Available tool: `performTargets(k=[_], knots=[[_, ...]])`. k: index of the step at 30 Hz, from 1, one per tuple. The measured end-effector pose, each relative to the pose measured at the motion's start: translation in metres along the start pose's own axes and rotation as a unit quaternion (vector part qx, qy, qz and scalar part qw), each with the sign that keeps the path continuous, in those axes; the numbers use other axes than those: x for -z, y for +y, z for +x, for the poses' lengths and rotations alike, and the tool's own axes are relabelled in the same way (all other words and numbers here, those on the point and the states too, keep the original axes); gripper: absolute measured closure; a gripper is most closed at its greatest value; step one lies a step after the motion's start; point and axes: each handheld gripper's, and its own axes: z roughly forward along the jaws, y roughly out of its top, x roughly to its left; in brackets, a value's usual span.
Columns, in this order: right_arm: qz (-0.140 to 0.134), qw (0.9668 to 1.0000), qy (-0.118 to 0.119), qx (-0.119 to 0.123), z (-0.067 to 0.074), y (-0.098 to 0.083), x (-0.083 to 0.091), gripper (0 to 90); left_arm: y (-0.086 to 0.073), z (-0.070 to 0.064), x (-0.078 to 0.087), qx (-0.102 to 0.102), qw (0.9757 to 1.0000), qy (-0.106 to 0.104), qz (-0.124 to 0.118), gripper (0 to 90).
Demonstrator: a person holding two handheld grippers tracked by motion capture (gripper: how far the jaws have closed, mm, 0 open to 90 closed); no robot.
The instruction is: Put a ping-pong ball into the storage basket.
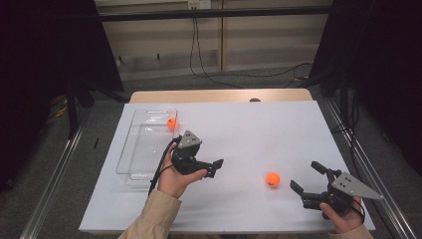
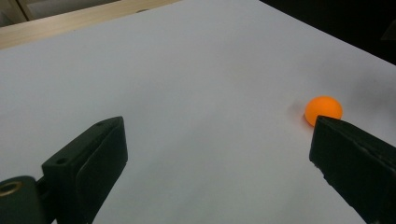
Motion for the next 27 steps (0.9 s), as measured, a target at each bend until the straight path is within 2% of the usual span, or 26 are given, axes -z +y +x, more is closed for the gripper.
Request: performTargets(k=[6,7,12,15,19,20,27], knots=[[0.000,1.0000,0.000,-0.003,0.000,0.000,-0.002,3.8,-0.003,-0.004,-0.006,-0.001,0.9999,-0.010,-0.003,4.4],[0.001,1.0000,0.002,0.004,0.000,0.000,-0.002,3.8,-0.004,-0.005,-0.008,0.000,0.9999,-0.014,-0.005,4.4],[0.001,1.0000,0.000,-0.006,0.000,0.000,-0.002,3.8,-0.005,-0.010,-0.012,-0.004,0.9998,-0.017,-0.003,4.4],[0.002,1.0000,0.000,0.001,0.000,-0.001,-0.003,3.7,-0.006,-0.014,-0.014,-0.005,0.9998,-0.020,-0.004,4.4],[0.000,1.0000,0.004,0.002,0.001,0.001,-0.005,3.7,-0.007,-0.017,-0.018,-0.010,0.9995,-0.031,-0.004,4.4],[0.001,1.0000,0.005,0.003,0.001,0.001,-0.005,3.7,-0.007,-0.019,-0.019,-0.012,0.9995,-0.028,-0.005,4.4],[0.003,1.0000,0.006,0.001,0.002,0.001,-0.006,3.7,-0.010,-0.026,-0.028,-0.011,0.9991,-0.041,-0.008,4.4]])
